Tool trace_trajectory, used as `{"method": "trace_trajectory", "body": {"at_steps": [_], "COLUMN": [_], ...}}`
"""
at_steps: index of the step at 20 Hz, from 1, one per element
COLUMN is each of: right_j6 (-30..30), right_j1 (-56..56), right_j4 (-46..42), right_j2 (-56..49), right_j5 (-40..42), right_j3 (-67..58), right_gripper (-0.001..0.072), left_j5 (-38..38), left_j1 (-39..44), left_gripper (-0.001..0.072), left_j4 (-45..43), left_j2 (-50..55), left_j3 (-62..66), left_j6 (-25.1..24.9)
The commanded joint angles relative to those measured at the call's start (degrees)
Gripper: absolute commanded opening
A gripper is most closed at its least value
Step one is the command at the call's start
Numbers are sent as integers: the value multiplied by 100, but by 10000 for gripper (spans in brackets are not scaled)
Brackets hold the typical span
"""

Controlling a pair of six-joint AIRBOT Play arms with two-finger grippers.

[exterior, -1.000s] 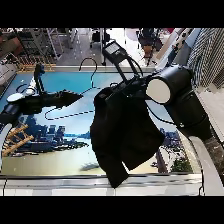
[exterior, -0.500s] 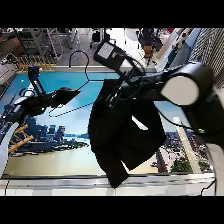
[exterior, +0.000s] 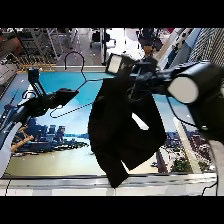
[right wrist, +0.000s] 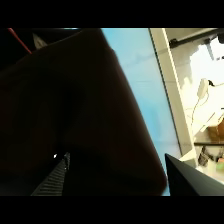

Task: Fold the clothes and pants, and hang the long-sleeved shirts on hangers.

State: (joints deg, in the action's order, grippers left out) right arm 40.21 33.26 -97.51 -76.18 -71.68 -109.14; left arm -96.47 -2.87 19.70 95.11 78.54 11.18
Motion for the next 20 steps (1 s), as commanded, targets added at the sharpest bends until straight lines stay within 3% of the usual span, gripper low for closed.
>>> {"method": "trace_trajectory", "body": {"at_steps": [1, 4, 5, 8, 9, 13, 17, 18, 19, 20], "right_j6": [-870, -1075, -1231, -1683, -1729, -1718, -1709, -1674, -1672, -1674], "right_j1": [-37, -35, -35, -31, -26, 61, 72, 72, 72, 72], "right_j4": [363, 455, 640, 1698, 1910, 1976, 1967, 1952, 1921, 1899], "right_j2": [-402, -737, -815, -894, -887, -887, -887, -887, -887, -887], "right_j5": [807, 1576, 1703, 1720, 1698, 1460, 1091, 1023, 931, 835], "right_j3": [205, 205, 205, 205, 205, 205, 205, 205, 205, 205], "right_gripper": [703, 668, 574, 457, 358, 262, 27, 26, 26, 25], "left_j5": [-26, -24, -24, 22, 116, 439, 695, 866, 1102, 1333], "left_j1": [0, 2, 2, 2, 4, 7, 76, 74, 24, -70], "left_gripper": [13, 13, 13, 13, 13, 13, 23, 178, 498, 693], "left_j4": [9, 9, 9, 9, 9, 11, 20, 33, 26, 15], "left_j2": [9, 9, 9, 9, 9, 11, 20, 20, 17, 13], "left_j3": [2, 2, 2, 2, 2, 2, 2, 2, 2, 4], "left_j6": [-7, -7, -7, -7, -4, -7, -7, -9, -4, 22]}}
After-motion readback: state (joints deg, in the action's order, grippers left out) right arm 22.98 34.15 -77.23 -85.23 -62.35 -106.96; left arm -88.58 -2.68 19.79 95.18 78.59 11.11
